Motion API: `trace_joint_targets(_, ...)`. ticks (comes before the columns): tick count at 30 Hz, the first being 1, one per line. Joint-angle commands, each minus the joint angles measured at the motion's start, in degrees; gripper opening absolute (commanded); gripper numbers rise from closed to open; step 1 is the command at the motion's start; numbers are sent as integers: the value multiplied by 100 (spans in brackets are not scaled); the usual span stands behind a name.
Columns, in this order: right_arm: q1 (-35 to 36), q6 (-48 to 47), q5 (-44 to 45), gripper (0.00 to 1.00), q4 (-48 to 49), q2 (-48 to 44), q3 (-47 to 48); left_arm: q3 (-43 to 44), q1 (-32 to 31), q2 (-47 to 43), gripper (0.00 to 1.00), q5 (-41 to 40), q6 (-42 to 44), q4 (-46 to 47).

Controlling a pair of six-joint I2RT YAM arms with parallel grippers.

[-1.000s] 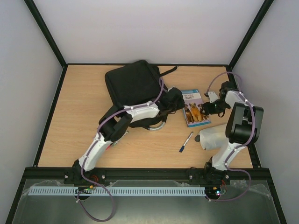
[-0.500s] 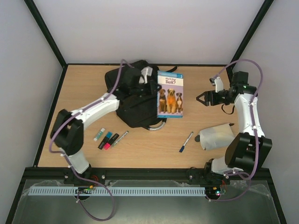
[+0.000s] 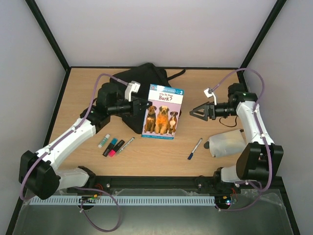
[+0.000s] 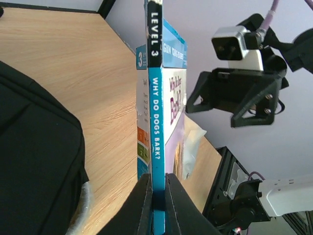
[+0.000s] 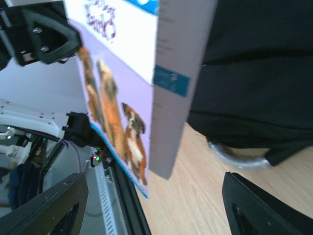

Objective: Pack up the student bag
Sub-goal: Pick up the book from the center of the board.

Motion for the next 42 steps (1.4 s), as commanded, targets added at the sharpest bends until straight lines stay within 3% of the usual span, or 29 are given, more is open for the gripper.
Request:
trace_joint_targets(1, 383, 77, -536, 76, 64, -387, -229, -161, 141, -218, 2, 443, 17, 517)
trace_joint_targets(13, 1315, 1344, -384, 75, 1671, -523, -665, -80, 187, -279, 2, 1163, -109, 1005)
trace_joint_targets(18, 1588, 1526, -548, 70, 1894, -430, -622, -178, 188, -330, 2, 1239, -233, 1191)
trace_joint_targets(22, 1787, 1507, -965, 59, 1875, -378, -595, -231, 187, -326, 2, 1183, -287, 1266)
trace_joint_targets(30, 1859, 1456, -1249, 17, 1782, -531, -495, -303, 189, -206, 3, 1121, -284, 1328)
trace_joint_targets(38, 1852, 1859, -996, 3, 2263, -802, -724, -419, 196, -116, 3, 1132, -299, 1442)
trace_joint_targets(40, 1852, 1937, -931, 2, 2381, -825, -765, -461, 198, -64, 11, 1250, -344, 1516)
trace_joint_targets(42, 1851, 1957, -924, 1, 2417, -819, -745, -448, 179, 14, 40, 1291, -377, 1492)
